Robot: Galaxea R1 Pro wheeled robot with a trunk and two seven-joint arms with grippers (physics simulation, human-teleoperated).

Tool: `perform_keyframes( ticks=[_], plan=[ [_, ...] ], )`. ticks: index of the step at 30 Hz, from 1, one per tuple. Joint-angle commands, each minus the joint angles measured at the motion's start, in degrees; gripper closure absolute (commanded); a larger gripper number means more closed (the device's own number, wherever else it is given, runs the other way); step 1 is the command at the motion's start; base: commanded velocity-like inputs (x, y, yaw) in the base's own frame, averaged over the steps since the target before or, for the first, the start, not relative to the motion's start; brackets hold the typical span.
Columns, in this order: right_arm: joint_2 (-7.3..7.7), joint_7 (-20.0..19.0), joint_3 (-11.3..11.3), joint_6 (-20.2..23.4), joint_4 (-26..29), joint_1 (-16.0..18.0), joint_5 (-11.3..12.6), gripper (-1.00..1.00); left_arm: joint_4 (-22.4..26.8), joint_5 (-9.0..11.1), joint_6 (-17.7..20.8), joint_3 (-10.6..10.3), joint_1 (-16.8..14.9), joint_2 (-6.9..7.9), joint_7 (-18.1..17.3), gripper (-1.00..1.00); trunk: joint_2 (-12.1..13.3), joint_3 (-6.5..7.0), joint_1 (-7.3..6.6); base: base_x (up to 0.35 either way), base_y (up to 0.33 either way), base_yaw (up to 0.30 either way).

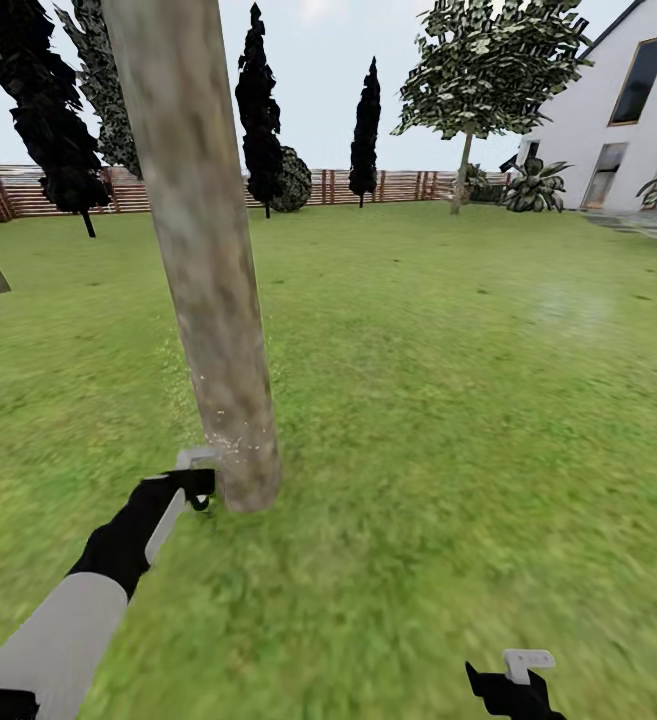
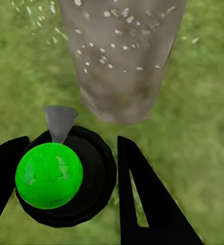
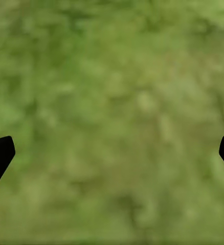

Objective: In the garden, pick up the pesticide atomizer on the floor and spray pesticide onto both trees until each tree trunk is fully covered.

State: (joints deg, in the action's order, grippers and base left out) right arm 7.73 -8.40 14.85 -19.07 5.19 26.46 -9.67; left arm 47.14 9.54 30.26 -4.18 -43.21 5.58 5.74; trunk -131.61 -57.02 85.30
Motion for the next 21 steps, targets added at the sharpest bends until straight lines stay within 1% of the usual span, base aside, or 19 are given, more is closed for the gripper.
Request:
perform_keyframes(
  ticks=[1, 2, 3, 4, 6, 7, 8, 9, 10, 11, 12, 13, 14, 15, 17, 18, 19, 20, 21],
  plan=[
    [0.00, 0.00, 0.00, 0.00, 0.00, 0.00, 0.00, -1.00, 0.76, 0.51, 0.97, 0.72, -0.01, 1.16, -0.04, 1.00, 0.00, 0.00, 0.00, 0.000, 0.000, 0.000],
    [0.00, -0.01, 0.00, 0.00, 0.00, 0.00, 0.00, -1.00, 1.63, 0.58, 2.34, 2.07, -0.02, 2.21, -0.20, 1.00, 0.00, 0.00, 0.00, 0.000, 0.000, 0.000],
    [-0.01, -0.03, 0.00, 0.00, 0.00, 0.00, 0.00, -1.00, 3.50, 0.61, 4.12, 3.53, 0.01, 2.85, -0.38, 1.00, 0.00, 0.00, 0.00, 0.000, 0.000, 0.000],
    [-0.02, -0.03, 0.00, 0.00, 0.00, 0.00, 0.00, -1.00, 5.07, 0.43, 4.95, 3.76, 0.07, 2.55, -0.43, 1.00, 0.00, 0.00, 0.00, 0.000, 0.000, 0.000],
    [-0.02, -0.04, 0.00, 0.00, 0.00, 0.00, 0.00, -1.00, 7.53, 0.51, 9.00, 3.74, 0.01, 1.23, -0.57, 1.00, 0.00, 0.00, 0.00, 0.000, 0.000, 0.000],
    [-0.01, -0.04, 0.00, -0.01, 0.00, 0.00, 0.00, -1.00, 9.42, 0.44, 10.50, 2.63, 0.04, 0.09, -0.62, 1.00, 0.00, 0.00, 0.00, 0.000, 0.000, 0.000],
    [-0.02, -0.04, 0.00, -0.01, 0.00, 0.00, 0.00, -1.00, 11.44, 0.35, 11.64, 0.63, 0.05, -0.71, -0.64, 1.00, 0.00, 0.00, 0.00, 0.000, 0.000, 0.000],
    [-0.02, -0.04, 0.00, 0.00, 0.00, 0.00, 0.00, -1.00, 13.37, 0.33, 13.29, -0.39, 0.07, -0.91, -0.64, 1.00, 0.00, 0.00, 0.00, 0.000, 0.000, 0.000],
    [-0.03, -0.04, 0.00, 0.00, 0.00, 0.00, 0.00, -1.00, 14.47, 0.36, 14.36, -0.67, 0.10, -0.73, -0.65, 1.00, 0.00, 0.00, 0.00, 0.000, 0.000, 0.000],
    [-0.04, -0.04, 0.00, 0.00, 0.00, 0.00, 0.00, -1.00, 15.02, 0.43, 14.93, -0.64, 0.08, -0.40, -0.65, 1.00, 0.00, 0.00, 0.00, 0.000, 0.000, 0.000],
    [-0.02, -0.04, 0.00, 0.00, 0.00, 0.00, 0.00, -1.00, 15.49, 0.45, 15.33, 0.14, 0.01, 0.40, -0.65, 1.00, 0.00, 0.00, 0.00, 0.000, 0.000, 0.000],
    [0.00, -0.04, 0.00, 0.00, 0.00, 0.00, 0.00, -1.00, 15.80, 0.51, 15.54, 1.13, -0.08, 1.67, -0.65, 1.00, 0.00, 0.00, 0.00, 0.000, 0.000, 0.000],
    [0.00, -0.04, 0.00, 0.00, 0.00, 0.00, 0.00, -1.00, 15.95, 0.59, 15.69, 1.63, -0.72, 3.05, -0.65, 1.00, 0.00, 0.00, 0.00, 0.000, 0.000, 0.000],
    [-0.01, -0.04, 0.00, 0.00, 0.00, 0.00, 0.00, -1.00, 16.01, 0.63, 15.75, 1.89, -1.32, 3.85, -0.65, 1.00, 0.00, 0.00, 0.00, 0.000, 0.000, 0.000],
    [0.00, -0.04, 0.00, 0.00, 0.00, 0.00, 0.00, -1.00, 16.06, 0.70, 17.65, 1.98, -2.35, 4.20, -0.65, 1.00, 0.00, 0.00, 0.00, 0.000, 0.000, 0.000],
    [0.00, -0.04, 0.00, 0.00, 0.00, 0.00, 0.00, -1.00, 16.78, 0.73, 19.98, 1.78, -2.77, 3.67, -0.65, 1.00, 0.00, 0.00, 0.00, 0.000, 0.000, 0.000],
    [-0.02, -0.04, 0.00, 0.00, 0.00, 0.00, 0.00, -1.00, 18.44, 0.76, 20.77, 1.59, -2.87, 3.32, -0.68, 1.00, 0.00, 0.00, 0.00, 0.000, 0.000, 0.000],
    [-0.02, -0.04, 0.00, 0.00, 0.00, 0.00, 0.00, -1.00, 19.51, 0.78, 21.36, 1.43, -2.90, 2.64, -0.71, 1.00, 0.00, 0.00, 0.00, 0.000, 0.000, 0.000],
    [-0.02, -0.04, 0.00, 0.00, 0.00, 0.00, 0.00, -1.00, 20.16, 0.76, 22.70, 1.31, -2.94, 1.50, -0.72, 1.00, 0.00, 0.00, 0.00, 0.000, 0.000, 0.000]
  ],
)
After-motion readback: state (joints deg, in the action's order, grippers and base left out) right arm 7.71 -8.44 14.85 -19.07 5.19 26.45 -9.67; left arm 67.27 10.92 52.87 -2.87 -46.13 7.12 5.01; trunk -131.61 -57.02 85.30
